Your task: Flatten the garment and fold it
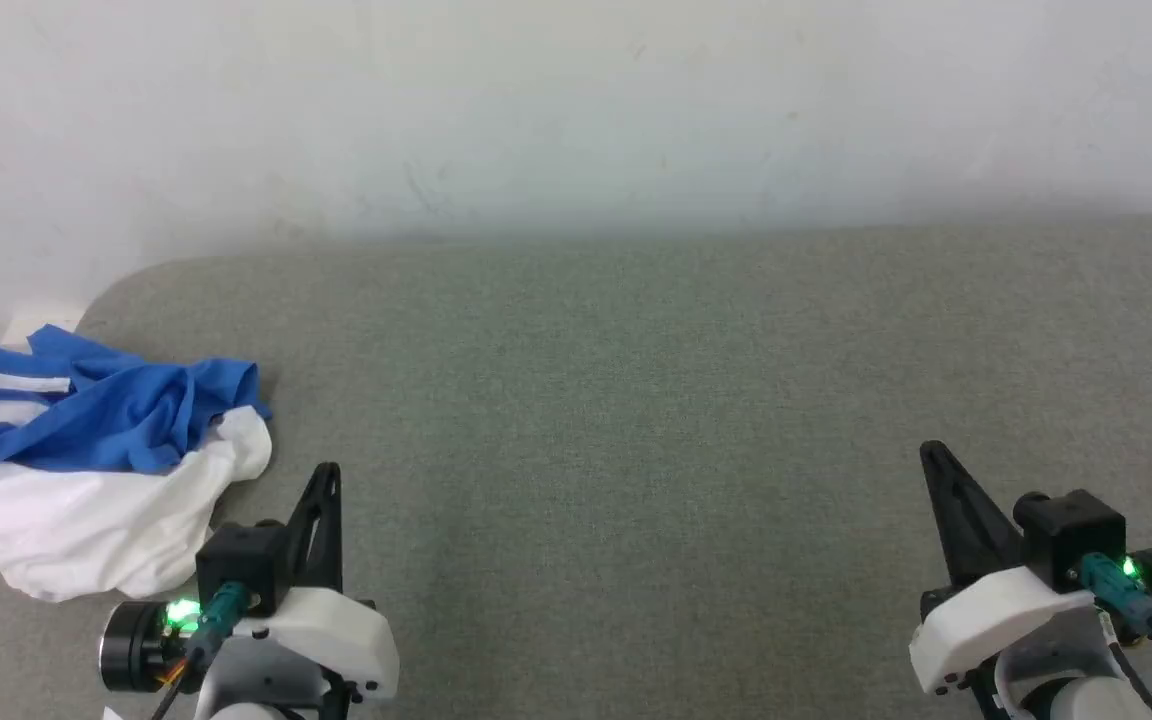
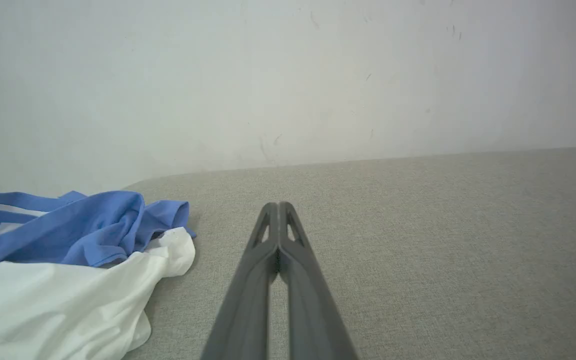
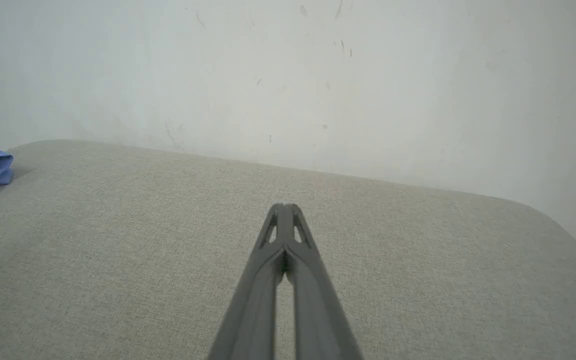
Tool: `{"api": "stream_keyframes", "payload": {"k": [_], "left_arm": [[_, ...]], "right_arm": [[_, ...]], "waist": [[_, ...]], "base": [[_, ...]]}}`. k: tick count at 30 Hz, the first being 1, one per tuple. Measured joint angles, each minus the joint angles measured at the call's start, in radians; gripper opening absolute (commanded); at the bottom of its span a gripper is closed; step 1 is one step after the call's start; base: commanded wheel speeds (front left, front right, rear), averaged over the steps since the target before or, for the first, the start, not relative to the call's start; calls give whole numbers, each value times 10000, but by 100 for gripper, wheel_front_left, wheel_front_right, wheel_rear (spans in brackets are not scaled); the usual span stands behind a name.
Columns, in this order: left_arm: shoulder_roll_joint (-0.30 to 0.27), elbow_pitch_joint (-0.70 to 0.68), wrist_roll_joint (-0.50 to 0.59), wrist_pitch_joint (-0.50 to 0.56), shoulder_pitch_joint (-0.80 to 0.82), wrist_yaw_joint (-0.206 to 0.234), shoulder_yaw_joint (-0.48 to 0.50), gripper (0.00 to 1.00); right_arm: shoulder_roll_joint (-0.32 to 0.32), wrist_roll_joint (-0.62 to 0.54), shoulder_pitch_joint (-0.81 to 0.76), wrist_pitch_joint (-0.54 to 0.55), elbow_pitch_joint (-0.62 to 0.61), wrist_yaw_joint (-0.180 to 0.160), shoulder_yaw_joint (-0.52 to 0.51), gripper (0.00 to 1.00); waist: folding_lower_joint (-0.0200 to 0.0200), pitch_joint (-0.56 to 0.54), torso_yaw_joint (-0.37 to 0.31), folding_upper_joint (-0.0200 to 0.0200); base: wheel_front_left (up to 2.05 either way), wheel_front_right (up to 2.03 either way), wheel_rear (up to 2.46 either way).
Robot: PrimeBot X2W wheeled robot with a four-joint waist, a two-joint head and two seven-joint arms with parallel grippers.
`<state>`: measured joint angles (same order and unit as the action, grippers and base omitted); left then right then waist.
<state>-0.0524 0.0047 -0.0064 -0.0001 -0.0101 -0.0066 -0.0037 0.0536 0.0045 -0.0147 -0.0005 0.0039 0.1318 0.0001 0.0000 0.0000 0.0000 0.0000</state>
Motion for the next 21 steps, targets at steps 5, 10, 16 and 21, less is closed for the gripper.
{"api": "stream_keyframes", "payload": {"k": [5, 10, 16, 21], "left_arm": [[0, 0, 0, 0, 0, 0, 0, 0], [0, 0, 0, 0, 0, 0, 0, 0], [0, 0, 0, 0, 0, 0, 0, 0], [0, 0, 0, 0, 0, 0, 0, 0]], "right_arm": [[0, 0, 0, 0, 0, 0, 0, 0], [0, 0, 0, 0, 0, 0, 0, 0], [0, 0, 0, 0, -2, 0, 0, 0], [0, 0, 0, 0, -2, 0, 0, 0]], "waist": [[0, 0, 0, 0], [0, 0, 0, 0], [0, 0, 0, 0], [0, 0, 0, 0]], "base": [[0, 0, 0], [0, 0, 0], [0, 0, 0], [0, 0, 0]]}}
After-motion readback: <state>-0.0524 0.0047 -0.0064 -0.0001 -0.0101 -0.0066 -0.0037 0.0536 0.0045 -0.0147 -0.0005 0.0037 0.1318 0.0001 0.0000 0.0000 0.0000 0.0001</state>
